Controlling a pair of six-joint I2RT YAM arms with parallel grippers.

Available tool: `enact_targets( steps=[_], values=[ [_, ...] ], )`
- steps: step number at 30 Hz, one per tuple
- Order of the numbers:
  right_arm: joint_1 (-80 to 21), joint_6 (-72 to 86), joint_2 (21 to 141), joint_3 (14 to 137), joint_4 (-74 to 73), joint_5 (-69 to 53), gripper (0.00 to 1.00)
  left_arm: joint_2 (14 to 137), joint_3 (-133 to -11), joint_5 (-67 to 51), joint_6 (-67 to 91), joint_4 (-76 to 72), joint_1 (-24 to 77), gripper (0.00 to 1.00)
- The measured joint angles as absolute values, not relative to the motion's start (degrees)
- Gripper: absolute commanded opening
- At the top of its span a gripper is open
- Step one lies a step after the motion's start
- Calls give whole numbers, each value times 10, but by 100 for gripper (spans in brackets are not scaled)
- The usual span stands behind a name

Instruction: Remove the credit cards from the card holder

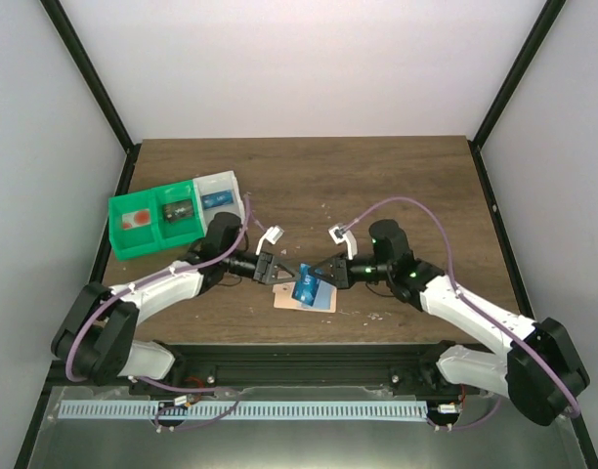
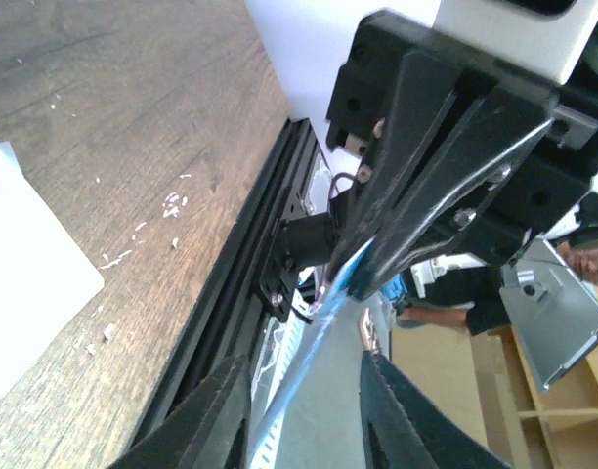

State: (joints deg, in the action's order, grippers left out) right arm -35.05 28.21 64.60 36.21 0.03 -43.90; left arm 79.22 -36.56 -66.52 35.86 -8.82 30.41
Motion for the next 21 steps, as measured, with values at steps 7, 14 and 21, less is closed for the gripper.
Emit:
enact_targets(
  steps=[7, 14, 21],
  values=[
    [-350, 382, 598, 301, 72, -404, 0, 743, -343, -612, 443, -187, 290, 57],
    [-350, 529, 583, 258, 207, -339, 1, 728, -285, -561, 556, -306, 273, 67],
    [-350, 638, 625, 257, 303, -251, 1, 728, -235, -528, 658, -433, 274, 68]
  ],
)
